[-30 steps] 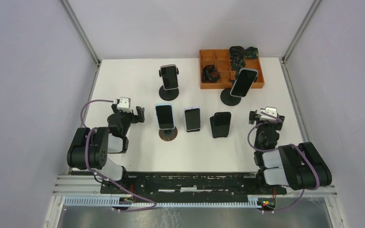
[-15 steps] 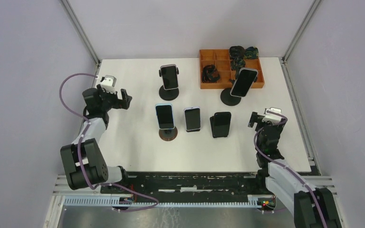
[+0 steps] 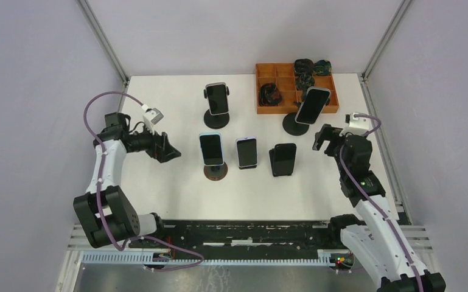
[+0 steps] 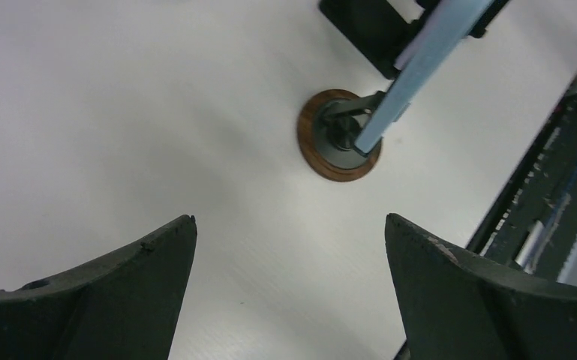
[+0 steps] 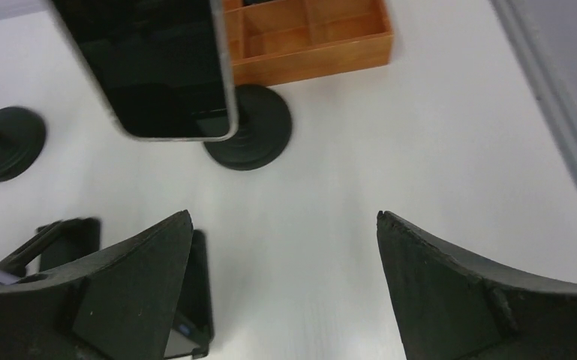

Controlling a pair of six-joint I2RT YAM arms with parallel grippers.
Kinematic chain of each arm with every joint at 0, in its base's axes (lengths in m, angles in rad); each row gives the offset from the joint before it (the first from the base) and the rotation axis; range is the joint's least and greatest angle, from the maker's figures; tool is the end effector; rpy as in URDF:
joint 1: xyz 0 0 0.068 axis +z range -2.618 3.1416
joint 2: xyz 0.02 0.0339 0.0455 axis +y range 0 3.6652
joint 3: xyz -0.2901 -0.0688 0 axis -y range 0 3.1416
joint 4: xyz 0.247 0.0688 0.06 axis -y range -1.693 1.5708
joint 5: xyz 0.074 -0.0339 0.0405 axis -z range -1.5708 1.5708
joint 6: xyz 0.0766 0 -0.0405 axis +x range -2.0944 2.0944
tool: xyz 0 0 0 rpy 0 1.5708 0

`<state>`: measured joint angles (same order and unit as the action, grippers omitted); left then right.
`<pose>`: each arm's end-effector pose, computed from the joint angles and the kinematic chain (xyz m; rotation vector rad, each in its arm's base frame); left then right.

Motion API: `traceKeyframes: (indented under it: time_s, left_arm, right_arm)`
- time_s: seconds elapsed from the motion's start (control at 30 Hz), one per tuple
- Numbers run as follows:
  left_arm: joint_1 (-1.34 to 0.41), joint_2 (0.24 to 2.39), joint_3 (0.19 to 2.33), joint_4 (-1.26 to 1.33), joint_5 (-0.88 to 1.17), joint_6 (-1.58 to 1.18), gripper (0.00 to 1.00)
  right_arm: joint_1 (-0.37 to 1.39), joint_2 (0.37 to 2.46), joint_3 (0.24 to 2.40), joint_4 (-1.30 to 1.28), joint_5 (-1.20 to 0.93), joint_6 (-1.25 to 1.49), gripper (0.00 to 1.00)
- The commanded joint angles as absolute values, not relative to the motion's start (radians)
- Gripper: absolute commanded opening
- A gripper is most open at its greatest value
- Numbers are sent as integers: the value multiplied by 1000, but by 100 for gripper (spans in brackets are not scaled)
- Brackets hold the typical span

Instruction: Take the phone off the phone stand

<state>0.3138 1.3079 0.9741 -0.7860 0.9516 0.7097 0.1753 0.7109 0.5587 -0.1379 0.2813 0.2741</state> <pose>0.2563 0.0176 0.2628 0.6877 2.1060 -0.7413 0.1956 0.0130 0.2824 0.2846 1.8275 0.0515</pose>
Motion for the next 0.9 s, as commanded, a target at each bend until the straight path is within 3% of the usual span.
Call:
traceKeyframes:
  time_s: [0.0, 0.13, 0.27, 0.53, 0.87]
  left_arm:
    - [246, 1285, 1004, -976, 1118, 856, 100]
    - [163, 1309, 1003, -911, 1114, 773, 100]
    - [104, 1329, 996, -783, 1085, 647, 100]
    - [82, 1368, 1051, -802, 1044, 582, 100]
    - [219, 1412, 1132, -1024, 1059, 690, 100]
  right_arm:
    - [182, 679, 574, -242, 10, 323, 98]
    - [182, 651, 541, -152, -226, 312, 98]
    - [193, 739, 635, -226, -320, 296, 98]
    - [469, 849, 796, -206, -215, 302, 98]
    - [880, 1256, 1049, -145, -98, 235, 98]
